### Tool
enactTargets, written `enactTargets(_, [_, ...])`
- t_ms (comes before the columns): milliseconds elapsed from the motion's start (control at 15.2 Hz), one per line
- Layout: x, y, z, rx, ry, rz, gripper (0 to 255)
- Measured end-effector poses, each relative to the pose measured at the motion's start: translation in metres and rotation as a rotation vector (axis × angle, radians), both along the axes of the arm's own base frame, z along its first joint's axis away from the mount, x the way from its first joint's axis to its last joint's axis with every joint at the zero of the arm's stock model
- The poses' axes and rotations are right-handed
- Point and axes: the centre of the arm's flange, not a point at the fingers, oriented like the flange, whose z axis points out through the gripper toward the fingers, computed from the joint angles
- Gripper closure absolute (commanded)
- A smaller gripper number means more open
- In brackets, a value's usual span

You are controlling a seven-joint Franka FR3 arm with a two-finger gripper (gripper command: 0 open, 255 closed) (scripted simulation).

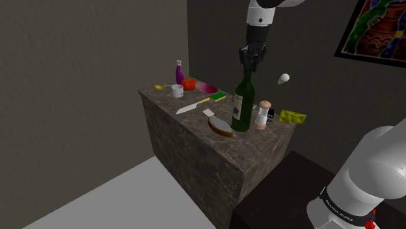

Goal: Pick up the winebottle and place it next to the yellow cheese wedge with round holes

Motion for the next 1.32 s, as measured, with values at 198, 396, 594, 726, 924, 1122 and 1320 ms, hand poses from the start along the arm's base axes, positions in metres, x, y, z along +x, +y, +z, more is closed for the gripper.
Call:
enactTargets(198, [-0.006, -0.037, 0.0, 0.0, 0.0, 0.0, 255])
enactTargets(396, [-0.012, -0.078, 0.002, 0.0, 0.0, 0.0, 255])
enactTargets(594, [-0.017, -0.115, 0.002, 0.0, 0.0, 0.0, 255])
enactTargets(726, [-0.024, -0.141, -0.001, 0.0, 0.0, 0.0, 255])
enactTargets(924, [-0.028, -0.182, 0.0, 0.0, 0.0, 0.0, 255])
enactTargets(1122, [-0.033, -0.221, 0.003, 0.0, 0.0, 0.0, 255])
enactTargets(1320, [-0.04, -0.259, 0.001, 0.001, 0.0, 0.0, 255])
